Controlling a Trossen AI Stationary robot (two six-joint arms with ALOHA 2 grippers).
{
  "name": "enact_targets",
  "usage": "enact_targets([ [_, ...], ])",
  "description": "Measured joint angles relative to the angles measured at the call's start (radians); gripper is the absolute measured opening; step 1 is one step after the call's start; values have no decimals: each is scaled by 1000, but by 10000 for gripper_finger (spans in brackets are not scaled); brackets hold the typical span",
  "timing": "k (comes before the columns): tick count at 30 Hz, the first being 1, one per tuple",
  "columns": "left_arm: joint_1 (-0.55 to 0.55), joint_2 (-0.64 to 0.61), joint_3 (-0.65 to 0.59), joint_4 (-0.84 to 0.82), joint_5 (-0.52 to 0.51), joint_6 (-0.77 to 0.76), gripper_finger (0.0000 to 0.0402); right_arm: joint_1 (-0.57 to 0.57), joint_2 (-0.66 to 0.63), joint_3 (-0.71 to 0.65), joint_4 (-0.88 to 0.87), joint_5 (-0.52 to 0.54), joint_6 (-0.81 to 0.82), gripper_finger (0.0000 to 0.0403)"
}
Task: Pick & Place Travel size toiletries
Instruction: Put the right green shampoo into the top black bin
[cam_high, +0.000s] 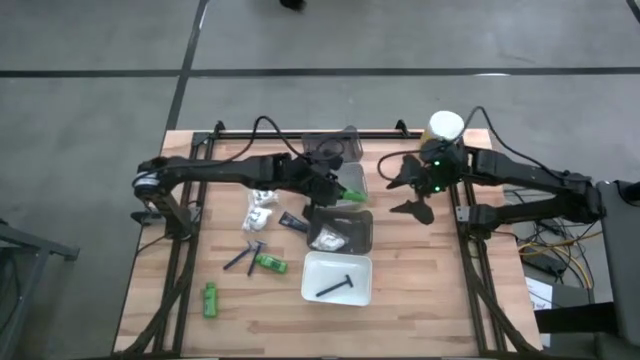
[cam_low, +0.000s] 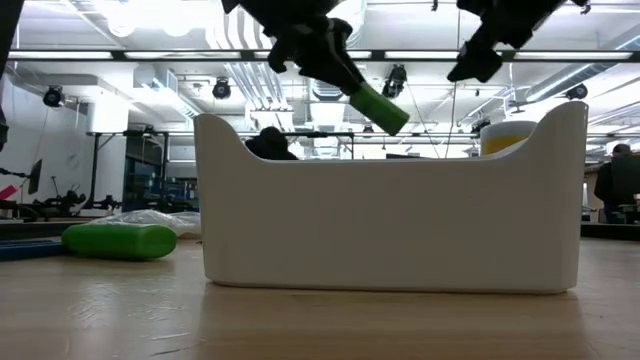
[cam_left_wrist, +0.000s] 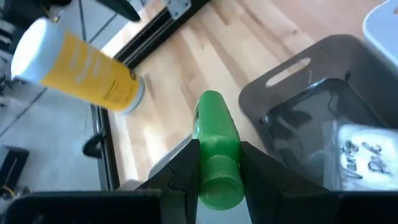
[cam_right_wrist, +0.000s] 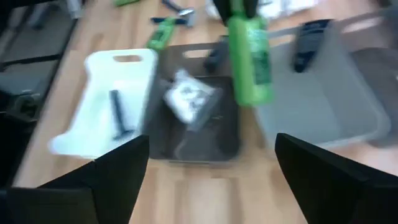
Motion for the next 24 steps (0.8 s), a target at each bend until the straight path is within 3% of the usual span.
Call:
enact_targets([
  [8, 76, -56, 0, -101, 4, -67, 94, -1, -132, -135, 67, 55, -52, 358],
  [16, 168, -100, 0, -174, 5, -100, 94, -2, -141, -221, 81, 341, -53, 334],
  [24, 209, -102, 0, -201, 8, -123, 94, -1, -122, -316, 186, 411, -97, 312],
])
